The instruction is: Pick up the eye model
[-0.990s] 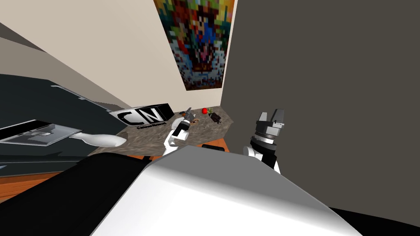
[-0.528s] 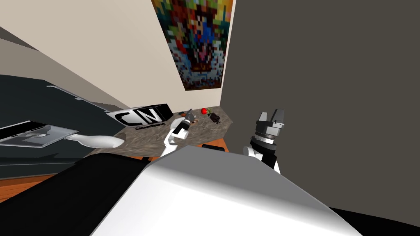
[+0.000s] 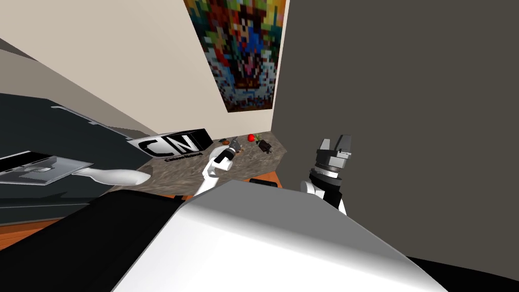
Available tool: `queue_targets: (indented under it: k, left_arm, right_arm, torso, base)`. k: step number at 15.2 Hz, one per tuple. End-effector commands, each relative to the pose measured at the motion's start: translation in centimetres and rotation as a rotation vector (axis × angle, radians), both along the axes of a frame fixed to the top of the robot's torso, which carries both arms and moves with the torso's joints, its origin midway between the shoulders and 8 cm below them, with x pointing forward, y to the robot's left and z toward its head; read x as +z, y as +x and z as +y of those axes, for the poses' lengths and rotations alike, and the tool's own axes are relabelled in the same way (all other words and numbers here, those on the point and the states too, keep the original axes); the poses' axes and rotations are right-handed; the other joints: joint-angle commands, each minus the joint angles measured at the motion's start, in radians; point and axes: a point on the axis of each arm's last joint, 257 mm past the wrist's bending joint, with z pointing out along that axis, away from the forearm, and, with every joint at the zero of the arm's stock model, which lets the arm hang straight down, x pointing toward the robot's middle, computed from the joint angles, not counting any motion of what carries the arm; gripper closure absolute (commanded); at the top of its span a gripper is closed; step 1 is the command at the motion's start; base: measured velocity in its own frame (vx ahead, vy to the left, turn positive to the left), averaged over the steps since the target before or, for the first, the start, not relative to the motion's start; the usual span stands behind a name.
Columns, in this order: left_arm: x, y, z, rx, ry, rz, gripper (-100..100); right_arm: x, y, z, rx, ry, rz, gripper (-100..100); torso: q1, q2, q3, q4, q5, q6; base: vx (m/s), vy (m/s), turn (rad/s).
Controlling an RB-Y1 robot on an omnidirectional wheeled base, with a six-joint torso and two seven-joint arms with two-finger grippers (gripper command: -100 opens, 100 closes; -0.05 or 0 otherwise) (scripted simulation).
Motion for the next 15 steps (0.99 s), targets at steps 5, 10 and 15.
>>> queue_targets:
  k: [5,10,15]
  left_arm:
    - [-2.9,0.3,1.1,0.028,-0.040,0.127,-100]
    - [-4.8,0.0,1.9,0.055,-0.053,0.211,-100]
    - [-7.0,-0.3,3.1,0.091,-0.077,0.312,-100]
  right_arm:
    - [0.0,0.0,0.0,0.000,0.000,0.000,0]
    - [0.0,0.0,0.0,0.000,0.000,0.000,0]
    - [0.0,0.0,0.0,0.000,0.000,0.000,0]
  torso:
    - [0.000,0.000,0.000,0.000,0.000,0.000]
    - [0.001,0.001,0.000,0.000,0.000,0.000]
    - [0.001,0.001,0.000,0.000,0.000,0.000]
  base:
    - [0.011,-0.014,-0.020]
    - [0.009,-0.007,-0.026]
    - [0.009,-0.008,-0.029]
